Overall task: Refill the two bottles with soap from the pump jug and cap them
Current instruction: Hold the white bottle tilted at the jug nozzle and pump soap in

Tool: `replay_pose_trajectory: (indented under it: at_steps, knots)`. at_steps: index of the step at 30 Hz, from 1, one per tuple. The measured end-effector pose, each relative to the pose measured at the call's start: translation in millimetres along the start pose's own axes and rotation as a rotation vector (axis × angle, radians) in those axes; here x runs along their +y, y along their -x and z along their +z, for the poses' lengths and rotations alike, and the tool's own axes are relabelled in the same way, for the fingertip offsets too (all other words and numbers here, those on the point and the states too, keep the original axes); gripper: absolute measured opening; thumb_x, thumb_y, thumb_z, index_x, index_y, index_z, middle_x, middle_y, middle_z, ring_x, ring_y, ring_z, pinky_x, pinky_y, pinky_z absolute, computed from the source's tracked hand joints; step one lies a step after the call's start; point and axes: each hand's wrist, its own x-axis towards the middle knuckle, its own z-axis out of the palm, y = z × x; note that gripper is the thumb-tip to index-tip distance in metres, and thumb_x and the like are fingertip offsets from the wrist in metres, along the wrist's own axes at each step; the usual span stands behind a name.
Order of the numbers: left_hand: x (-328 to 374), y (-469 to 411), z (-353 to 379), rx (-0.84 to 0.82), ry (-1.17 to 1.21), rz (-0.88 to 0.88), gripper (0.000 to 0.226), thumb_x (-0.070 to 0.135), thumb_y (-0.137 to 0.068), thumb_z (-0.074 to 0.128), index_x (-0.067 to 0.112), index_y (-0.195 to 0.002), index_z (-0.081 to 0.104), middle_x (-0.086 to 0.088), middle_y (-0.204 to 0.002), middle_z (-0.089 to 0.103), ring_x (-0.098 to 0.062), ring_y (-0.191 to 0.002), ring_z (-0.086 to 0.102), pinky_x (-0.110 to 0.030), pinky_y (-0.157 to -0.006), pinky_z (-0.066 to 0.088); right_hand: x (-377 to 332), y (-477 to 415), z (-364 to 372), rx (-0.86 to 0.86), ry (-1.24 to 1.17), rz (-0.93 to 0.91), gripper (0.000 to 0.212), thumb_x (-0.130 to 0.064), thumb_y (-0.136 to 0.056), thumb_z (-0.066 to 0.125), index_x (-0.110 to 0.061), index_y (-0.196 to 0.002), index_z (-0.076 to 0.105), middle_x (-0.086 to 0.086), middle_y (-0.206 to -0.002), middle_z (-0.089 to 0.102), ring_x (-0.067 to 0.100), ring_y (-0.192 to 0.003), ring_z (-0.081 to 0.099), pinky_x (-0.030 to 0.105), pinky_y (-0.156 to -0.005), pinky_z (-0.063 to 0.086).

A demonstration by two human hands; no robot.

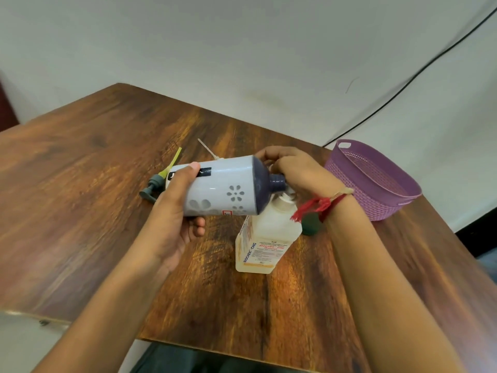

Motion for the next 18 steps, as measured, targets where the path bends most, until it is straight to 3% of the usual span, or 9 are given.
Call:
replay_pose_trajectory:
  at_steps: [5, 10, 13, 17, 18]
  knots:
    - [5.3, -0.3, 1.1, -0.036, 0.011, 0.015, 0.030, 0.053, -0.081, 0.058, 0.022, -0.085, 0.058, 0.003, -0.057, 0.056, -0.006, -0.040, 0.041, -0.015, -0.035, 0.038, -6.5, -3.7, -12.0, -0.067, 0.171, -0.015, 0.038, 0.007, -0.090, 0.033, -0.018, -0.081, 0.061, 0.010, -0.100, 0.061, 0.022, -0.088, 0.056, 0.030, -0.078, 0.049]
    - [6.1, -2.1, 0.0, -0.004, 0.012, 0.027, 0.030, 0.051, -0.076, 0.060, 0.022, -0.083, 0.059, 0.003, -0.056, 0.055, -0.007, -0.040, 0.040, -0.015, -0.034, 0.036, -0.9, -0.1, -2.6, -0.020, 0.066, -0.004, 0.040, 0.012, -0.087, 0.029, -0.004, -0.097, 0.064, 0.016, -0.099, 0.061, 0.023, -0.082, 0.055, 0.029, -0.069, 0.048]
    - [5.4, -1.2, 0.5, -0.007, 0.003, 0.013, 0.035, 0.055, -0.071, 0.062, 0.022, -0.085, 0.059, 0.003, -0.056, 0.055, -0.006, -0.040, 0.040, -0.015, -0.034, 0.037, -1.1, 0.1, -2.5, -0.008, 0.121, -0.028, 0.040, 0.011, -0.088, 0.030, -0.013, -0.083, 0.062, 0.008, -0.092, 0.061, 0.019, -0.081, 0.054, 0.025, -0.068, 0.046]
    - [9.8, 0.0, 2.5, -0.041, 0.014, 0.034, 0.040, 0.057, -0.067, 0.060, 0.022, -0.088, 0.060, 0.001, -0.061, 0.057, -0.005, -0.041, 0.042, -0.014, -0.035, 0.039, -9.5, -2.7, -11.0, -0.065, 0.145, -0.017, 0.037, 0.005, -0.091, 0.034, -0.019, -0.084, 0.062, 0.016, -0.112, 0.063, 0.028, -0.100, 0.060, 0.036, -0.089, 0.051]
    - [10.1, -0.1, 1.4, -0.043, 0.017, 0.038, 0.039, 0.056, -0.070, 0.063, 0.022, -0.088, 0.061, 0.000, -0.062, 0.057, -0.005, -0.041, 0.042, -0.014, -0.035, 0.039, -9.2, -2.4, -9.6, -0.077, 0.129, -0.014, 0.036, 0.004, -0.092, 0.035, -0.019, -0.085, 0.062, 0.016, -0.112, 0.063, 0.028, -0.100, 0.061, 0.033, -0.088, 0.052]
